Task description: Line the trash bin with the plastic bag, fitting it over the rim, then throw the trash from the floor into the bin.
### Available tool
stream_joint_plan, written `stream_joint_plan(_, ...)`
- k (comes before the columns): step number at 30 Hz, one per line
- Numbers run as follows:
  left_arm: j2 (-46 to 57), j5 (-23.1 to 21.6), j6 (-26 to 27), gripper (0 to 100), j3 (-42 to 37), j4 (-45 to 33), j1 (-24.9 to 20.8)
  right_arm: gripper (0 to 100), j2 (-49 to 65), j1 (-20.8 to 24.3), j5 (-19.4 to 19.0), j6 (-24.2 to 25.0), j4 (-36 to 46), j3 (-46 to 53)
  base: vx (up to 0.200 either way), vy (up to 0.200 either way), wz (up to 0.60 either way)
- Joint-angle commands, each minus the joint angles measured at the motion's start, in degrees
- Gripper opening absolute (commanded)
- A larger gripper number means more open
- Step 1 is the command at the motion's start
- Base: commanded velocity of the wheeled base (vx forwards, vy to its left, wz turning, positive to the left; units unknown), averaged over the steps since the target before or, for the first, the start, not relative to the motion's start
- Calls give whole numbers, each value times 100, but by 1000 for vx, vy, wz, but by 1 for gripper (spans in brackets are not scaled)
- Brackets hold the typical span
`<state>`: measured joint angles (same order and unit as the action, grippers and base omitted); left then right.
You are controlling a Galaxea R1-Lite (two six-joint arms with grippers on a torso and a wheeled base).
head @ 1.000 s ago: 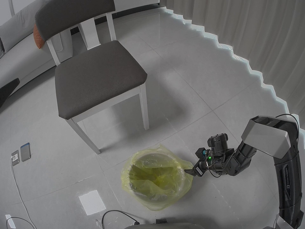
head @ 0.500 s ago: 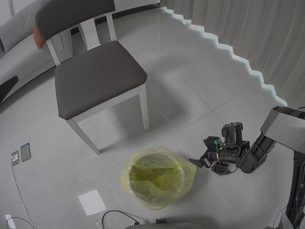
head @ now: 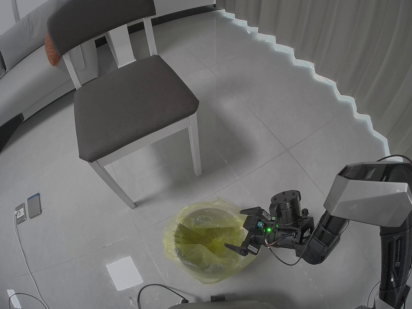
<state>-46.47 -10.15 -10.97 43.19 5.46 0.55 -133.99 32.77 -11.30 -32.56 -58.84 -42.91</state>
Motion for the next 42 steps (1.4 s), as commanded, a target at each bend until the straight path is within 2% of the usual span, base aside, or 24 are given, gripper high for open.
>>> stream_joint_plan(1,156,110,-1,100,-92,8,-2,100,-523,28,-13,-40,22,-279,0,0,0)
stream_joint_plan(6,270,312,-1,100,-206,-1,-28,100,-611,10,-39,-40,426,-455,0,0,0)
stream_joint_plan(11,367,339,7,100,-162,-1,-37,100,-558,-34,-232,-66,875,-508,0,0,0)
stream_joint_plan(17,384,339,34,100,-109,-10,-46,100,-541,-25,-241,-101,1358,-543,0,0,0)
stream_joint_plan(18,384,339,34,100,-109,-10,-46,100,-558,-16,-241,-251,1877,-771,0,0,0)
stream_joint_plan(25,332,321,227,100,-171,-10,-64,100,-611,45,-241,-523,3547,-1606,0,0,0)
stream_joint_plan(32,261,260,218,100,-232,-1,-64,100,-743,125,-267,-523,3617,-1879,0,0,0)
stream_joint_plan(38,138,251,174,100,-232,16,-64,100,74,-51,-443,-514,3599,-1518,0,0,0)
stream_joint_plan(42,129,251,157,100,-215,34,-64,100,795,-324,-470,-514,3617,-1149,0,0,0)
